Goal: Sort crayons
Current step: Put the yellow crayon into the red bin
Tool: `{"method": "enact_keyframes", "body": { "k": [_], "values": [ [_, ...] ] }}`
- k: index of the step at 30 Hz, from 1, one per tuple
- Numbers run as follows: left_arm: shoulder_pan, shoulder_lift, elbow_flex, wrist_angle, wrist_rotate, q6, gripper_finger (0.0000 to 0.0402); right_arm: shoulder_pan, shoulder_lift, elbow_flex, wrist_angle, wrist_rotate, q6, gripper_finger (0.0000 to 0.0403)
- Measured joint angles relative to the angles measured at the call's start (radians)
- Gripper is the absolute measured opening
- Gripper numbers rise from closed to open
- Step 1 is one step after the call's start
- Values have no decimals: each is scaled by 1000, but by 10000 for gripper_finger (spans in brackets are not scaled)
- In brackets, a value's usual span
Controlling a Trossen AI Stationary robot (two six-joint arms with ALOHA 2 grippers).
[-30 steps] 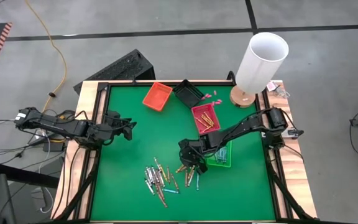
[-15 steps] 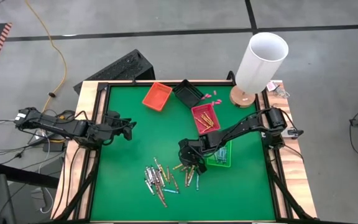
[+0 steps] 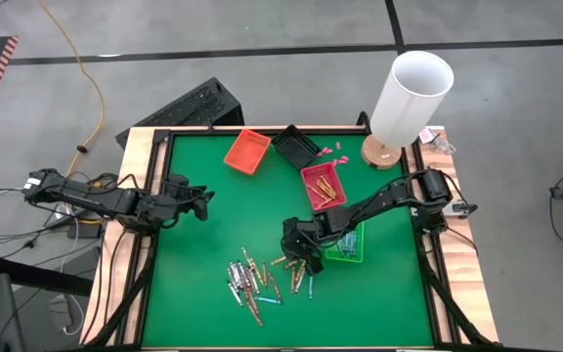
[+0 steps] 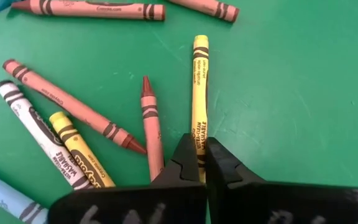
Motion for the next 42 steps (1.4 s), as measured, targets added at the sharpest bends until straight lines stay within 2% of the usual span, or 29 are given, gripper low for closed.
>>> {"method": "enact_keyframes", "body": {
  "k": [10,20,24,32,42],
  "values": [
    [0,0,0,0,0,6,180,-4,-74,-6,-21,20,45,2],
    [0,0,0,0,0,6,180,-34,-189,-3,-9,94,150,1],
    [0,0,0,0,0,5,180,-54,-232,-3,-14,184,273,1],
    [0,0,0,0,0,4,180,-127,-306,-3,-92,311,632,2],
    [0,0,0,0,0,6,180,-206,-366,-2,-352,464,905,3]
  ]
}}
